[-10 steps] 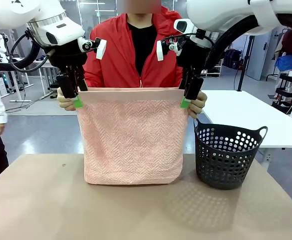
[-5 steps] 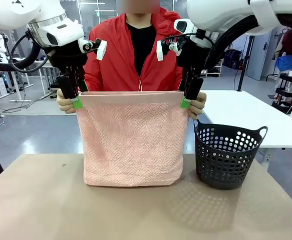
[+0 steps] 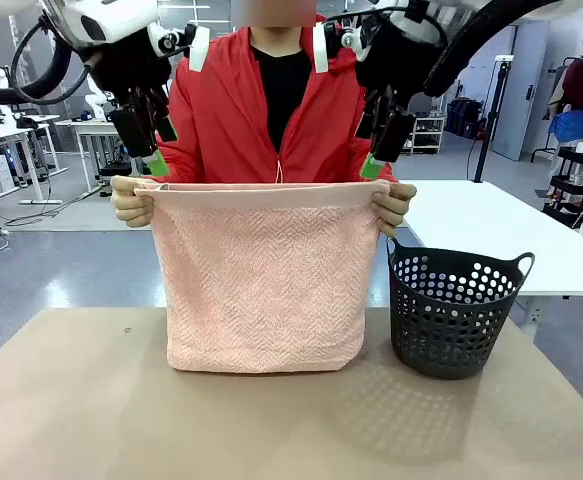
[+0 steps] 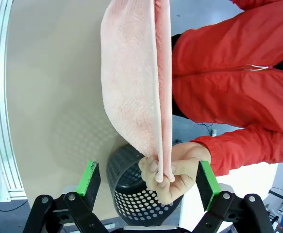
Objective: Fold the towel.
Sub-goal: Release the end of the 100 cm Hotel Towel you were holding and grab the top end of the folded side.
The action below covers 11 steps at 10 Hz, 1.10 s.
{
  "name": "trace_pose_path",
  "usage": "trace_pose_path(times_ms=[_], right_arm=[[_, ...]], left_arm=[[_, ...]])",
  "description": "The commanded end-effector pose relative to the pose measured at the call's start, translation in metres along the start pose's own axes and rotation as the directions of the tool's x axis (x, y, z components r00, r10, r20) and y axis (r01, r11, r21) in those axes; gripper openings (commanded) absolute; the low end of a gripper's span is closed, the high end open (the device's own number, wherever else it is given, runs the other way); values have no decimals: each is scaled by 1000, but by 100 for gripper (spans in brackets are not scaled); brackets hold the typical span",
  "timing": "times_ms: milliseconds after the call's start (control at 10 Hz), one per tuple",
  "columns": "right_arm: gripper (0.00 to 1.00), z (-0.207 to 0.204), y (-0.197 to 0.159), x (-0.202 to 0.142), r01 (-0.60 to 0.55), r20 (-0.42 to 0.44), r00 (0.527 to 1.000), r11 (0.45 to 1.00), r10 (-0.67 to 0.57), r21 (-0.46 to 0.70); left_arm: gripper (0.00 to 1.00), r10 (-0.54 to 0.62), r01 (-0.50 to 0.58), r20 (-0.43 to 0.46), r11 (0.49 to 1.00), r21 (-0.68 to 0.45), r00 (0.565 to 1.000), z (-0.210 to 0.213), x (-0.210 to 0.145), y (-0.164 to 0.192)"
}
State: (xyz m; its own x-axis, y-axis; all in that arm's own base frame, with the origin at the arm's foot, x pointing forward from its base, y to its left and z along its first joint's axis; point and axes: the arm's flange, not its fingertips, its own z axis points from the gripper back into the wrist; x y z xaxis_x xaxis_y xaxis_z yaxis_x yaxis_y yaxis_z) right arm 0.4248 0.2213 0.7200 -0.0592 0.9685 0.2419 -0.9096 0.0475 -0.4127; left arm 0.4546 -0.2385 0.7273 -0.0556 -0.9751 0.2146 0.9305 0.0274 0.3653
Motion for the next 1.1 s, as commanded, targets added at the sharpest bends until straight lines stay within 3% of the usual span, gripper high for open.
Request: trace_pose_path(times_ms=[0, 300, 1000], right_arm=[[100, -19, -16, 0, -37, -15, 999, 999, 36, -6], [100, -44, -32, 0, -80, -63, 995, 997, 81, 22], [100, -91, -38, -2, -7, -88, 996, 993, 18, 118]], left_arm=[[100, -37, 36, -32, 999, -21, 999, -19, 2, 19], [100, -54, 51, -45, 997, -66, 998, -41, 0, 33], [100, -26, 10, -92, 984, -177, 995, -79, -12, 35]])
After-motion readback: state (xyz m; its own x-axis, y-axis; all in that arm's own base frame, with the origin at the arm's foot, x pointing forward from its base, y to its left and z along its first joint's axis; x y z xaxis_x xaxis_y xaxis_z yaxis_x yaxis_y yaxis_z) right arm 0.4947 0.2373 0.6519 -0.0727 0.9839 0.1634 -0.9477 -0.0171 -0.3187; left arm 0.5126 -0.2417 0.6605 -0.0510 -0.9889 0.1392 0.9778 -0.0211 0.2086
